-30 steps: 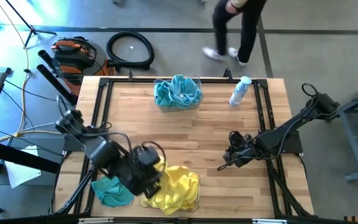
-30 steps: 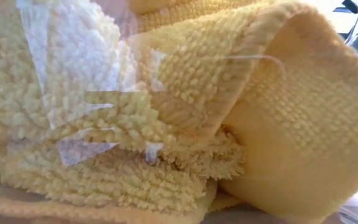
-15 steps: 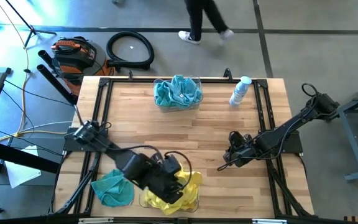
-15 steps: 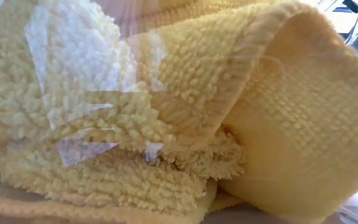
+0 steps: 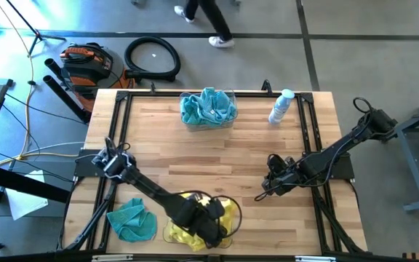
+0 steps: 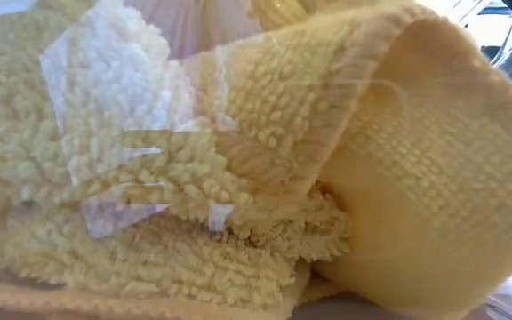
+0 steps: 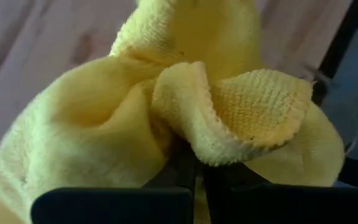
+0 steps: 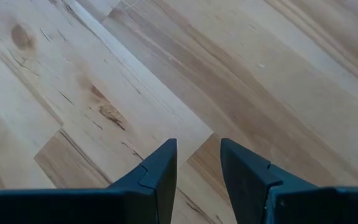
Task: Sort microfiber towel by color & place in baskets
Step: Put the yellow microfiber towel into the bottom transparent bin
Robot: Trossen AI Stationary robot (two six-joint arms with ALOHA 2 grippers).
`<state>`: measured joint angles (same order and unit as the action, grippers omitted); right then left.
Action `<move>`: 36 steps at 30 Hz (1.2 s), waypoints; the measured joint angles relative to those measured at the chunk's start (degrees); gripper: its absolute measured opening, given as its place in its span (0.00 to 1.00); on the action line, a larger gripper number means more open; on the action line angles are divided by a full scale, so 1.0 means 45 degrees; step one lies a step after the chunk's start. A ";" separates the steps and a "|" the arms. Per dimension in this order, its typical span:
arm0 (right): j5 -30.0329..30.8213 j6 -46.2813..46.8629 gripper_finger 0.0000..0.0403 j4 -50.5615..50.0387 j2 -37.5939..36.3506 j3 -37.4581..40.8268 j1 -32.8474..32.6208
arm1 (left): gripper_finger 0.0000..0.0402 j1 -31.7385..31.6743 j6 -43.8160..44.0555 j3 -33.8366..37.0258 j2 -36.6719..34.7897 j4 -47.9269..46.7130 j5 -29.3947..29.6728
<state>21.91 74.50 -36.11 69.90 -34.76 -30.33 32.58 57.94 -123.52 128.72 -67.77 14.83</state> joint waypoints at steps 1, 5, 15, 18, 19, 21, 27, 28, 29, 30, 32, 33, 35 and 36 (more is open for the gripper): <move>0.0000 0.0000 0.29 -0.0006 -0.0002 0.0000 0.0000 | 0.00 -0.0058 -0.0214 0.0000 0.0141 0.0289 -0.0052; -0.0005 0.0000 0.29 0.0004 -0.0004 0.0000 0.0000 | 0.00 -0.0219 -0.0618 0.0000 0.0701 0.0912 -0.0585; -0.0014 0.0000 0.29 0.0038 -0.0004 0.0000 0.0000 | 0.00 -0.0484 -0.1139 0.0828 0.1453 0.3374 -0.1596; -0.0036 -0.0005 0.29 0.0042 -0.0004 0.0000 -0.0019 | 0.00 -0.0502 -0.1103 0.1562 0.1376 0.4562 -0.1818; -0.0071 -0.0005 0.29 0.0038 -0.0004 0.0000 -0.0019 | 0.00 -0.0505 -0.1085 0.1671 0.1370 0.4707 -0.1821; -0.0098 -0.0005 0.29 0.0038 0.0001 0.0000 -0.0019 | 0.00 -0.0501 -0.0898 0.1833 0.1338 0.4834 -0.1704; -0.0102 -0.0005 0.29 0.0042 -0.0004 0.0000 -0.0019 | 0.03 -0.0608 -0.0293 0.1842 0.1371 0.4730 -0.1443; -0.0102 -0.0010 0.29 0.0042 -0.0004 0.0000 -0.0019 | 0.04 -0.0676 -0.0187 0.1846 0.1371 0.4721 -0.1478; -0.0101 -0.0009 0.29 0.0042 -0.0004 0.0000 -0.0019 | 0.05 -0.0737 -0.0129 0.1846 0.1380 0.4712 -0.1524; -0.0097 -0.0005 0.29 0.0042 -0.0004 0.0000 -0.0019 | 0.07 -0.0790 -0.0109 0.1849 0.1384 0.4707 -0.1563; -0.0097 -0.0010 0.29 0.0042 -0.0004 0.0000 -0.0019 | 0.11 -0.0898 0.0002 0.1855 0.1390 0.4712 -0.1642; -0.0097 -0.0010 0.29 0.0042 -0.0004 0.0000 -0.0019 | 0.13 -0.0951 0.0022 0.1855 0.1390 0.4716 -0.1692; -0.0102 -0.0010 0.29 0.0042 -0.0001 0.0000 -0.0019 | 0.18 -0.1007 -0.0004 0.1860 0.1395 0.4716 -0.1664; -0.0104 -0.0010 0.29 0.0042 -0.0001 0.0000 -0.0019 | 0.20 -0.1015 -0.0125 0.1860 0.1395 0.4719 -0.1614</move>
<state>21.44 74.46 -35.92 69.90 -34.76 -30.41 28.01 57.38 -115.15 135.00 -46.53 7.57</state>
